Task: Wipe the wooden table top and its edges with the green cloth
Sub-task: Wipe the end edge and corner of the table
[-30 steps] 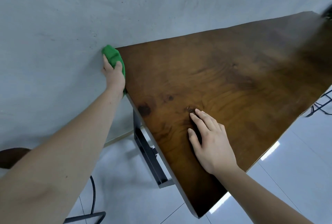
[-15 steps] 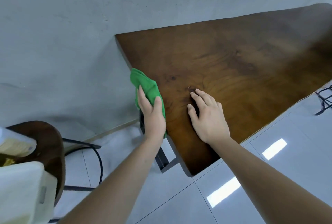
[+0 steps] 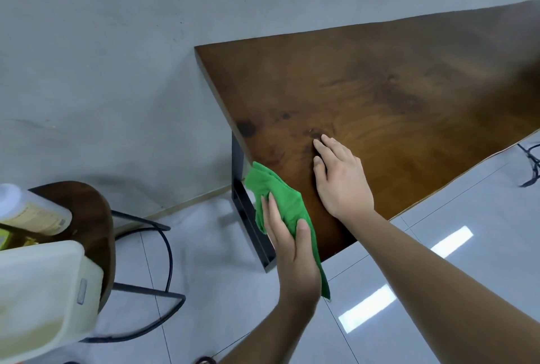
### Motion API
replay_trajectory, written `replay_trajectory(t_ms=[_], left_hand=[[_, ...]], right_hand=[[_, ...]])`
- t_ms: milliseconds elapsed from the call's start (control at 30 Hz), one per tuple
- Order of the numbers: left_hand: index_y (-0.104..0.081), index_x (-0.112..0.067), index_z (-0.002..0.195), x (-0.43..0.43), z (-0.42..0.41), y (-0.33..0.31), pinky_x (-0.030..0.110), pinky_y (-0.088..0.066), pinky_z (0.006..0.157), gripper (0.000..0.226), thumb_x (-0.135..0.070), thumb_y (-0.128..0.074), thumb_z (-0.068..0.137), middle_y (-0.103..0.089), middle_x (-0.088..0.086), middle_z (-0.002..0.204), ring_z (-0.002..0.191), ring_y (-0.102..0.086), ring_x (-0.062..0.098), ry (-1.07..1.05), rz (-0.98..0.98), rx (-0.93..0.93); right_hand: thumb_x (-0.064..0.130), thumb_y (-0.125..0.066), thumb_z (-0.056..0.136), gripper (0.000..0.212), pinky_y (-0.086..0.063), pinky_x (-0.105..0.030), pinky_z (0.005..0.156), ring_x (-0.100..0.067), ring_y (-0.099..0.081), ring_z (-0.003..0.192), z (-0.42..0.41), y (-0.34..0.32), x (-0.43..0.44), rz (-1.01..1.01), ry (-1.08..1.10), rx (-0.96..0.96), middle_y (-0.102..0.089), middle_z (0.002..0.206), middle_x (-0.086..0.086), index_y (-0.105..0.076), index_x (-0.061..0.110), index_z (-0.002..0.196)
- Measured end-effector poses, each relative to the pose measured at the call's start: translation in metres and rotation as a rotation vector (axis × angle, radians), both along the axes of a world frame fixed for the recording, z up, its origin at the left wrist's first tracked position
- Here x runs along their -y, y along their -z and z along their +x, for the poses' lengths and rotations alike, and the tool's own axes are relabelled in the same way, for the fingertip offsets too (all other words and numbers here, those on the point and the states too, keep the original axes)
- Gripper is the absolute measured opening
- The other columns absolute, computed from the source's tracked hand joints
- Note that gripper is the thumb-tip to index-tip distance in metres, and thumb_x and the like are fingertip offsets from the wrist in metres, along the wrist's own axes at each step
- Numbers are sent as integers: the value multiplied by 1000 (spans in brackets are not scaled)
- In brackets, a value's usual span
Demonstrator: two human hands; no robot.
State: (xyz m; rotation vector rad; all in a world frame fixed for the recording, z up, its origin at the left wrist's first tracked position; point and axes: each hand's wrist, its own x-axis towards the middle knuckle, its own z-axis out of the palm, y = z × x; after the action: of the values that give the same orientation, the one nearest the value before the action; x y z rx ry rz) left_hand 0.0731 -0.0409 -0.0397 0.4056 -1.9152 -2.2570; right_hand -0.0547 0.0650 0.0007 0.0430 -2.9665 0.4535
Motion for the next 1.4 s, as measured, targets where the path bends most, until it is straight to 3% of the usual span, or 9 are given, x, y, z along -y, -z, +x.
replay_trajectory(t_ms=[133,267,400,533,667,800,1167,1333,1400], left_hand=[[-14,-38,177,27,-59,4,26,-22,136,71,-16,-48,119,-11,-25,182,165,-14,-9,11,-17,-11],[-18,-29,178,61,-137,8,46,-21,139,72,-21,-51,114,-19,-8,183,168,-21,9,-4,-34,-14],[-17,-30,178,93,-215,8,45,-25,137,77,-28,-52,109,-22,-4,182,166,-29,16,-10,-20,-12],[-16,-24,178,126,-291,10,44,-23,137,71,-14,-50,117,-21,2,181,165,-30,20,-24,-49,-4],[-18,-25,179,154,-354,7,42,-26,136,71,-16,-51,117,-25,2,179,162,-35,19,-22,-78,5],[-16,-27,179,175,-399,3,42,-28,136,71,-17,-50,117,-25,3,180,162,-35,20,-16,-95,16],[-7,-28,180,169,-387,0,46,-22,139,76,-27,-50,117,-23,-1,184,167,-28,20,-21,-167,87],[-12,-36,179,138,-325,-1,39,-34,124,72,-32,-50,118,-37,-13,166,149,-43,16,-48,-221,105],[-11,-36,178,126,-298,0,46,-35,127,71,-33,-49,118,-37,-7,173,153,-44,22,-41,-264,131]], right_hand=[[35,-39,119,49,-29,-44,130,-21,-36,162,-2,4,-2,-3,-1,-15,-45,174,-2,-53,20,164],[40,-38,119,50,-26,-40,130,-19,-37,161,-4,7,-3,7,6,-13,-45,173,1,-52,23,164],[47,-37,118,52,-22,-40,131,-17,-37,162,-5,9,-5,2,24,1,-45,173,5,-51,28,164],[49,-35,118,53,-25,-42,133,-14,-34,163,-6,8,-5,-5,24,16,-44,173,8,-51,30,164],[52,-33,117,55,-26,-40,133,-10,-33,163,-6,7,-4,-9,34,19,-44,173,11,-52,30,163],[51,-34,115,56,-34,-46,131,-10,-33,163,-7,7,-4,-7,23,16,-46,172,10,-54,27,162],[51,-33,117,54,-26,-35,130,-9,-29,164,-9,11,-5,28,18,16,-43,173,12,-51,30,163],[50,-30,117,55,-27,-38,129,-13,-32,163,-10,11,-4,37,13,21,-45,172,7,-52,27,163],[50,-27,117,57,-25,-39,130,-15,-33,163,-10,9,-2,40,12,28,-45,172,5,-52,26,163]])
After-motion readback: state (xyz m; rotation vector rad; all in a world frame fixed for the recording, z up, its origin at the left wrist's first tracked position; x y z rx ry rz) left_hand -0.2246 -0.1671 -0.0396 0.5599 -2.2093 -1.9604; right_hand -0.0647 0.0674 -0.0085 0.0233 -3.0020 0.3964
